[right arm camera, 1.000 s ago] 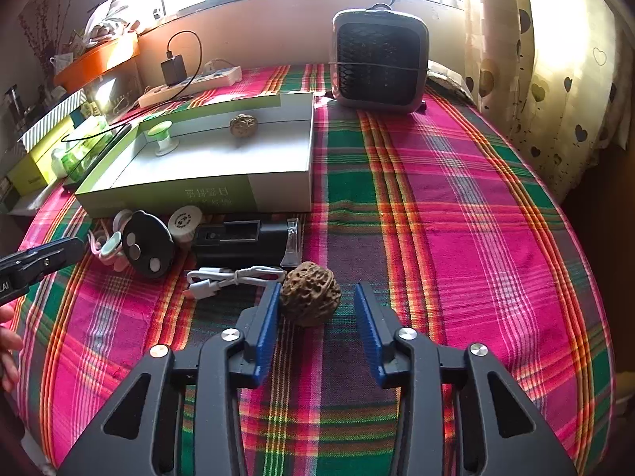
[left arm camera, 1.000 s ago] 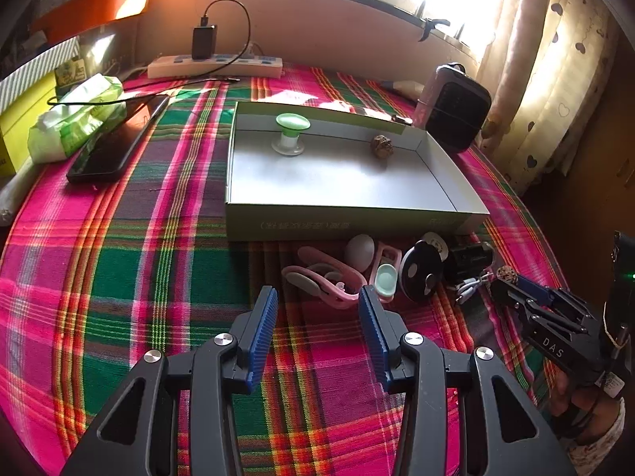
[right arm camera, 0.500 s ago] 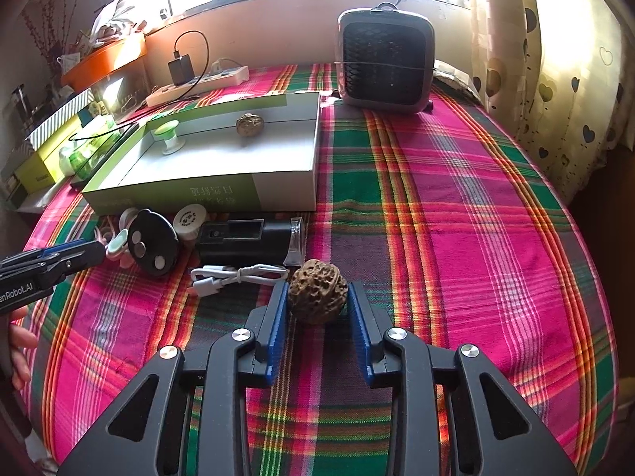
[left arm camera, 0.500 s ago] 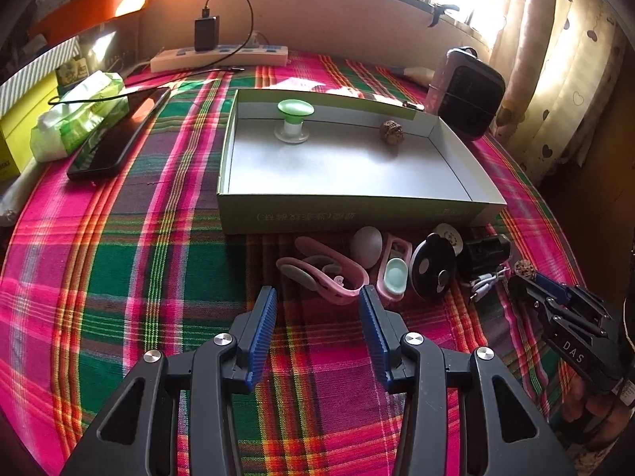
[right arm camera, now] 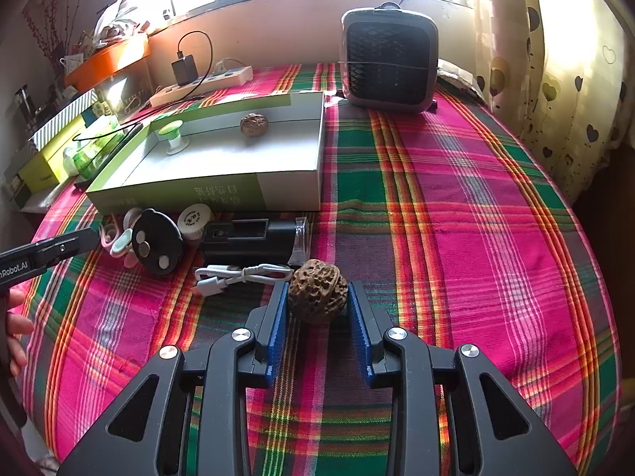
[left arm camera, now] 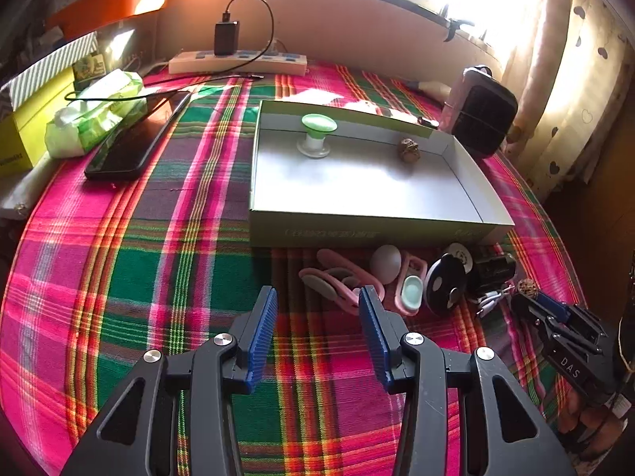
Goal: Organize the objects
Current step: 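Close the left tool on the pink plastic clip while the right tool holds the walnut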
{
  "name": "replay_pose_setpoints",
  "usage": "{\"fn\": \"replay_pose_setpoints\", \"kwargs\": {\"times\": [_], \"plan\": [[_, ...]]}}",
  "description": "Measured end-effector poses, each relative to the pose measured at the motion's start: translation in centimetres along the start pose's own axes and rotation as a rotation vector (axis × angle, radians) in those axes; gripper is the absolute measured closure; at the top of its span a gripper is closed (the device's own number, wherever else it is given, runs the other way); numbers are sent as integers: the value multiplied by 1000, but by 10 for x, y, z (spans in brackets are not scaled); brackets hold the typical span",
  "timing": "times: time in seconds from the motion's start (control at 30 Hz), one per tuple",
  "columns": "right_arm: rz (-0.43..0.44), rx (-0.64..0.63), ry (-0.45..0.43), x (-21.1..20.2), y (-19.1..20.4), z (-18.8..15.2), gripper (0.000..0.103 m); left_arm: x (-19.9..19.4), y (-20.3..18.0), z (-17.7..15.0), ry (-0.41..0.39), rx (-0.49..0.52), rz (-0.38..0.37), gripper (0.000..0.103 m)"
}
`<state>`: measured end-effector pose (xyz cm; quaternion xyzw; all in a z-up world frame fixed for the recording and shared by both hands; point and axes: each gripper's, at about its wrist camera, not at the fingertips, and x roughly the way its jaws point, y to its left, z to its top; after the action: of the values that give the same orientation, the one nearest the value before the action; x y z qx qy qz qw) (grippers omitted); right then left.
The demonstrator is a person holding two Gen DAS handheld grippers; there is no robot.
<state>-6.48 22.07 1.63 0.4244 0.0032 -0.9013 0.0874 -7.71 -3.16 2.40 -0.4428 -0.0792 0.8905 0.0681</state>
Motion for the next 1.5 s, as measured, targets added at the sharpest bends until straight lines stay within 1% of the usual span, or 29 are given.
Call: {"fn": "replay_pose_setpoints", "kwargs": {"times": [0.1,0.17,0.27,0.4,0.6,0.67,0.87,1.0,1.17,1.23,1.33,1.5], "plan": [[3,3,0,0,-1,0,72,4,-7,6,7,-6,-4,62],[5,4,0,0,0,0,72,6,-10,10,4,-23,3,62],[11,5,0,0,0,0,72,11,-14,14,20,-40,14,62],[17,9,0,0,-1,0,72,19,-11,19,40,-85,33,61],[24,9,1,0,0,0,72,26,-10,24,75,-102,45,61],[27,11,1,0,0,0,72,28,-10,23,91,-91,55,61],[31,12,1,0,-1,0,72,23,-8,18,100,-67,59,61],[29,5,2,-1,1,0,72,17,-8,15,96,-33,81,61],[20,-3,2,-1,3,0,72,14,-2,10,114,-14,97,61],[17,-3,2,-1,3,0,72,15,0,7,119,-6,92,61],[9,-7,3,-1,4,0,72,15,-1,5,105,16,116,61],[0,-10,3,-1,5,0,72,17,-5,3,91,65,112,61]]}}
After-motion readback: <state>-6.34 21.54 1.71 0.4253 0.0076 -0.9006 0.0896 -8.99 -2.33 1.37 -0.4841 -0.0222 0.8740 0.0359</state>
